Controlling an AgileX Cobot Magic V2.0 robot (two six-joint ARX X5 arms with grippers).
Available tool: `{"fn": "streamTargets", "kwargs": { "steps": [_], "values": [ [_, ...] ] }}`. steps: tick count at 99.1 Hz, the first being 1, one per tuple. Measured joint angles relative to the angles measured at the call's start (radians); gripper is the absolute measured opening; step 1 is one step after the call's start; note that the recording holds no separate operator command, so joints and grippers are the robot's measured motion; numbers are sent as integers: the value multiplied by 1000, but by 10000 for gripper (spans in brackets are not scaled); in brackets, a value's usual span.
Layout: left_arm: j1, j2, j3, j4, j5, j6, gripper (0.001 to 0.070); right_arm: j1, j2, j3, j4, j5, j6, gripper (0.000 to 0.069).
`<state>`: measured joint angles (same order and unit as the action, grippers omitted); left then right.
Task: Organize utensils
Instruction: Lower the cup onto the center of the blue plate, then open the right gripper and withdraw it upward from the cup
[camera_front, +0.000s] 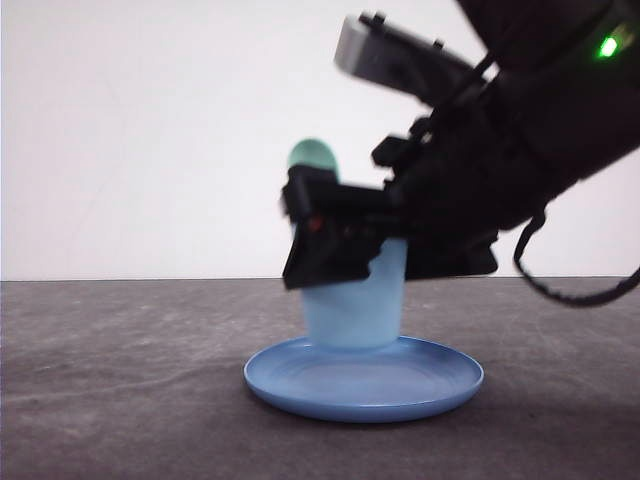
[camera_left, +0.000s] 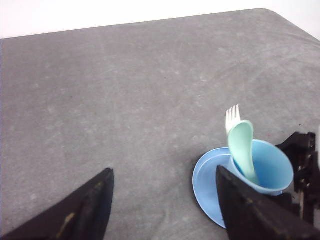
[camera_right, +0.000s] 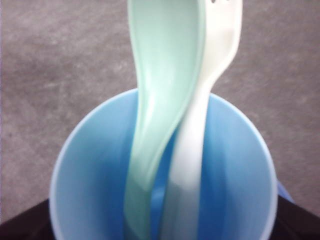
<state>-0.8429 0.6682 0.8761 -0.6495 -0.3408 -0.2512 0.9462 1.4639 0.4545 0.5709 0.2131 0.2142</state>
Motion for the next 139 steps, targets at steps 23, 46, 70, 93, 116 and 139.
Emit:
{"fn": "streamTargets", "kwargs": {
  "steps": [23, 46, 70, 93, 116, 139],
  "values": [
    [0, 0, 0, -37, 0, 0, 392, 22, 82, 0, 70, 27, 5, 462],
    [0, 0, 0, -47, 0, 0, 392, 23, 92, 0, 69, 53, 20, 462],
    [0, 0, 0, -47, 0, 0, 392, 23, 93, 0, 61, 53, 22, 463],
    [0, 0, 0, -47, 0, 0, 392, 23, 95, 0, 62, 49, 23, 593],
    [0, 0, 0, -47, 0, 0, 392, 23, 95, 0, 68, 48, 22, 634],
    [0, -1, 0, -47, 0, 0, 392, 29, 9, 0, 14, 46, 15, 680]
  ]
}}
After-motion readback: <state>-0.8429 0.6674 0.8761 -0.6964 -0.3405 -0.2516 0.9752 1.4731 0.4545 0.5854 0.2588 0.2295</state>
